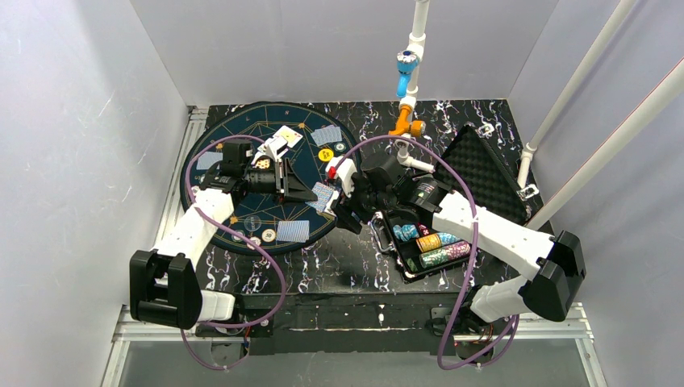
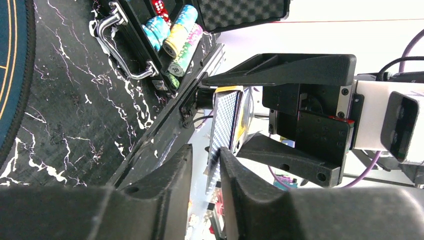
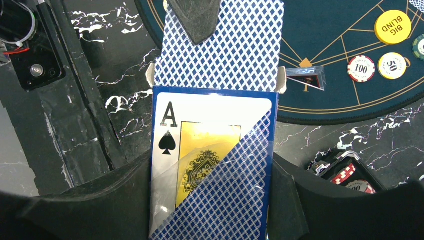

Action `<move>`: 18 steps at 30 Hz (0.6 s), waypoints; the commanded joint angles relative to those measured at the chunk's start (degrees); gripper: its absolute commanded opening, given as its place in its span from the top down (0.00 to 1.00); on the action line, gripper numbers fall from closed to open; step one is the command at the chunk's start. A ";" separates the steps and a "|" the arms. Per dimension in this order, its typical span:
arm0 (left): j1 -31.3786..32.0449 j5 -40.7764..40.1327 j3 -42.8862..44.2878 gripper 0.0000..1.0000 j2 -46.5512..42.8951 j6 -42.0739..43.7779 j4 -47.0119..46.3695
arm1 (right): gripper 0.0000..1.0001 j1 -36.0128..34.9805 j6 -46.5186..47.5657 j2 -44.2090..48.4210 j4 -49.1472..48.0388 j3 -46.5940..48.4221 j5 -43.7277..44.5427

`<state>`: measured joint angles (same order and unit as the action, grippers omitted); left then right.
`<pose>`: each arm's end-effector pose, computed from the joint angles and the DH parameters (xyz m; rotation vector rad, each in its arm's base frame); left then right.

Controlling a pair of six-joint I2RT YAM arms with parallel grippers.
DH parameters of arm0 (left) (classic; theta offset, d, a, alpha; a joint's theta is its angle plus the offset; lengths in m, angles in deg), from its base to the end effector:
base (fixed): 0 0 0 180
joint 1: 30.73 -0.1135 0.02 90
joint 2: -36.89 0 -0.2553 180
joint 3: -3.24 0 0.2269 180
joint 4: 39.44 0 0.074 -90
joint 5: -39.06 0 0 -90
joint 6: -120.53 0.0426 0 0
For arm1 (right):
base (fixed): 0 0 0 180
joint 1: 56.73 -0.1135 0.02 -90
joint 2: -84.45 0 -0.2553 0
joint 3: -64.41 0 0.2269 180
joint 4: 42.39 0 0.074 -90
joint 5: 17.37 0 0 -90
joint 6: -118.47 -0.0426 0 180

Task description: Distribute texas hold em gaming equipment

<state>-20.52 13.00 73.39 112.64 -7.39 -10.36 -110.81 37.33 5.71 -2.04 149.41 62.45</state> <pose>0.2483 -0.0836 0.2860 0.1670 2.2420 -1.6744 0.1650 0.2407 0.3236 -1.2512 1.8427 0.6369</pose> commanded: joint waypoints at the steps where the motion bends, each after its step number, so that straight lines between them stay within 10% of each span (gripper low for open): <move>1: -0.76 0.16 0.22 0.79 -2.97 2.20 2.51 | 0.99 -0.14 -0.08 1.33 -2.52 2.52 0.31; 6: -3.43 -0.24 3.59 1.00 -2.54 6.54 7.99 | 0.99 -0.14 0.42 1.96 -2.08 2.02 0.59; 11: -7.10 -0.45 8.89 1.00 -1.57 14.25 15.49 | 0.99 -0.14 0.70 2.59 -2.16 0.99 0.68; 18: -14.76 -7.67 25.03 1.00 10.03 46.13 44.97 | 0.99 -0.14 0.98 3.39 -2.21 0.38 1.73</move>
<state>-31.64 10.25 90.76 116.90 16.33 14.53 -110.81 37.70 5.84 -1.08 149.32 63.57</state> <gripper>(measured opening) 0.009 0.731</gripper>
